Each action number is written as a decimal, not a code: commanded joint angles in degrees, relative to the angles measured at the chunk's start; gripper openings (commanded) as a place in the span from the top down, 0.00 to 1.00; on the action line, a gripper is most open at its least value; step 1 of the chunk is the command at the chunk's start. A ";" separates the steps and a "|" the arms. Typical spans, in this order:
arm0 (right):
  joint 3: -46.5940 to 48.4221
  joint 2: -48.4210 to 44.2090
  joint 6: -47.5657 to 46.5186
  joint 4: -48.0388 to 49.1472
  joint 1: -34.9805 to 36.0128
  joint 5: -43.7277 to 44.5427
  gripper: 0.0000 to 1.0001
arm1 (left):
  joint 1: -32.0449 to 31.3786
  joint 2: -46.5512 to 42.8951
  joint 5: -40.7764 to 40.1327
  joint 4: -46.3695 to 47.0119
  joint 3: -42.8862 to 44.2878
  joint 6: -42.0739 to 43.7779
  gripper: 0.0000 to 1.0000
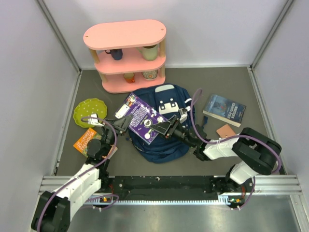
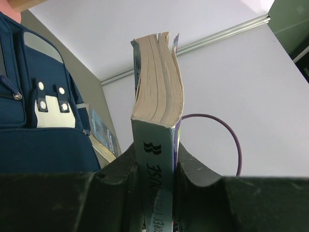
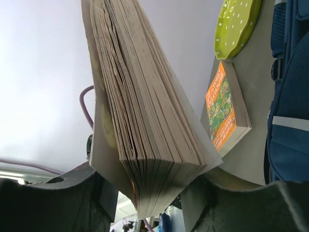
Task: Pack the student bag
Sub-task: Pick up the book from the center of the board, then place the book in the student bag.
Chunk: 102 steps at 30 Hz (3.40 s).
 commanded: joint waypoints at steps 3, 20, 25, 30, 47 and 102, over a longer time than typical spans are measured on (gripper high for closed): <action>2.01 0.36 -3.03 12.37 0.12 -0.25 0.57 | -0.27 -0.98 2.66 6.01 -0.24 -1.50 1.00; -1.68 -13.24 -11.89 -6.10 -1.37 1.76 1.00 | -0.27 -2.56 9.78 -19.35 7.48 14.09 0.02; -0.89 -30.46 -19.54 -38.55 -1.29 16.06 1.00 | -0.97 -3.01 5.70 -52.81 22.95 32.49 0.02; -1.33 -51.00 -23.59 -61.25 -1.99 32.15 1.00 | -5.26 0.07 2.67 -62.28 27.19 42.01 0.02; 10.01 -68.89 -35.64 -97.49 -11.66 42.46 1.00 | -48.43 31.52 -17.82 -65.96 45.81 62.05 0.04; 9.57 -74.69 -37.48 -99.95 -11.66 41.93 1.00 | -48.70 49.13 -24.13 -71.59 55.75 57.67 1.00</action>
